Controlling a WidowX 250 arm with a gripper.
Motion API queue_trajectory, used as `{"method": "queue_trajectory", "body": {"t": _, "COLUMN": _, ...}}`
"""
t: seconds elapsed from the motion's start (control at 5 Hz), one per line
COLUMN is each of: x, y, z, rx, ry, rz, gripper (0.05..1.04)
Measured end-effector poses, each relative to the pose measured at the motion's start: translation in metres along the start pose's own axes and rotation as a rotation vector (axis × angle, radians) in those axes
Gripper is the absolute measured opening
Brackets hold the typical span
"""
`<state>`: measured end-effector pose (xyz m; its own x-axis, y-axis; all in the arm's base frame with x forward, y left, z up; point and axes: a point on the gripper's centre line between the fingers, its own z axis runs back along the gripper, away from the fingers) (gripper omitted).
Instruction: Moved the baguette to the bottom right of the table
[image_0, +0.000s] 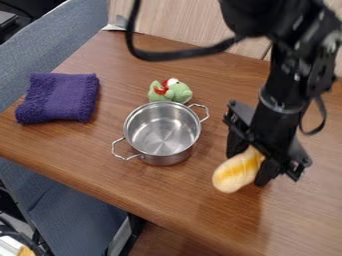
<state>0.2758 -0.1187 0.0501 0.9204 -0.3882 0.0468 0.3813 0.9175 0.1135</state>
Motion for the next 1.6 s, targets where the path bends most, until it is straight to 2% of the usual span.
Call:
{"method": "queue_trajectory", "body": {"t": 0.4, "x": -0.002, "y": -0.004, "z": -0.020, "rx": 0.006, "ry": 0.017, "rz": -0.038, "gripper": 0.657}}
{"method": "queue_trajectory", "body": {"t": 0.6, "x": -0.001, "y": -0.003, "z": -0.023, "rx": 0.007, "ry": 0.013, "rz": -0.050, "gripper": 0.657}}
{"method": "queue_trajectory", "body": {"t": 0.8, "x": 0.002, "y": 0.001, "z": -0.025, "rx": 0.002, "ry": 0.019, "rz": -0.028, "gripper": 0.727}}
{"method": "queue_trajectory", "body": {"t": 1.0, "x": 0.002, "y": 0.006, "z": -0.025, "rx": 0.005, "ry": 0.025, "rz": -0.016, "gripper": 0.980}}
{"method": "queue_trajectory", "body": {"t": 1.4, "x": 0.000, "y": 0.015, "z": -0.025, "rx": -0.019, "ry": 0.048, "rz": 0.007, "gripper": 1.001}}
{"method": "queue_trajectory", "body": {"t": 1.6, "x": 0.006, "y": 0.023, "z": -0.003, "rx": -0.051, "ry": -0.002, "rz": 0.039, "gripper": 1.001}}
